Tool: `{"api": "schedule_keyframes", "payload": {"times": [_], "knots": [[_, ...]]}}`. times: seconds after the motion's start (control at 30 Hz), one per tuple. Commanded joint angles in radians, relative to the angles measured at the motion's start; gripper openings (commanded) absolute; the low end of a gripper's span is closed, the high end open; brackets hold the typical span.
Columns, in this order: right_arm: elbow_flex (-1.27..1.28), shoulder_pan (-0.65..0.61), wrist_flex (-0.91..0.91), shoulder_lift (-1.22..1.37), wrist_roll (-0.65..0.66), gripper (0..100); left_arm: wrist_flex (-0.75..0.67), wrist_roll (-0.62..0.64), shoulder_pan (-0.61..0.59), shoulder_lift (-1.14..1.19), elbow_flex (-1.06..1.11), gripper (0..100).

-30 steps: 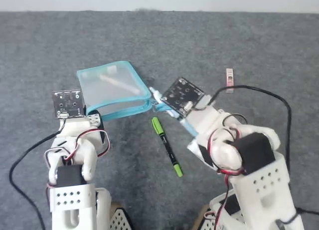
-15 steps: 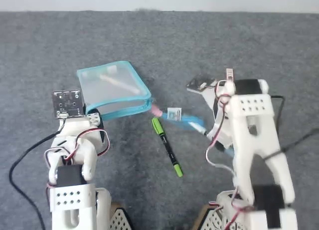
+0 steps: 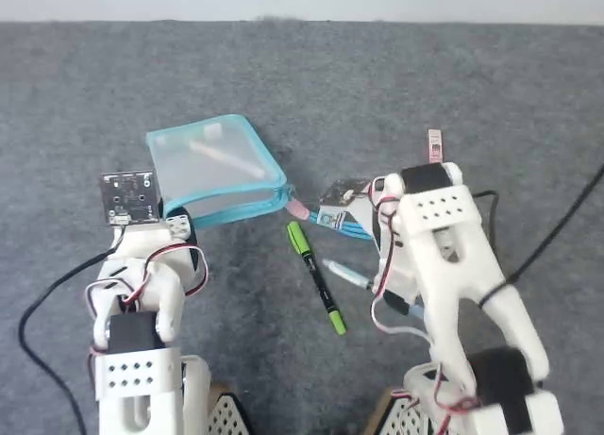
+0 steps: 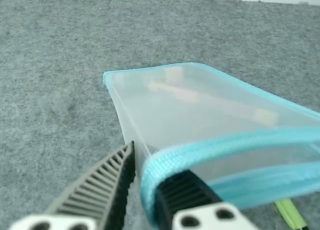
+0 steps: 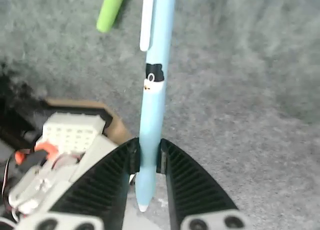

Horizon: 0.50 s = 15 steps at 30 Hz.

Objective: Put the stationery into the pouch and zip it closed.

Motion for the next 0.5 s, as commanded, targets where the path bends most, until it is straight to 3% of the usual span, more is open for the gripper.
{"api": "schedule_keyframes", "payload": {"times": [0.0,0.2,0.33,0.47], "knots": [[-0.072,-0.019,0.027,-0.203,-0.048,0.7,-0.037,0.005,0.008,0.005,-0.018,1],[-0.213,-0.211,0.001,-0.349,-0.181,0.7,-0.037,0.005,0.008,0.005,-0.018,1],[-0.341,-0.334,0.018,-0.295,-0.27,0.7,-0.035,0.005,0.008,0.005,-0.018,1],[-0.448,-0.371,0.033,-0.176,-0.288,0.7,-0.035,0.005,0.008,0.005,-0.018,1]]}}
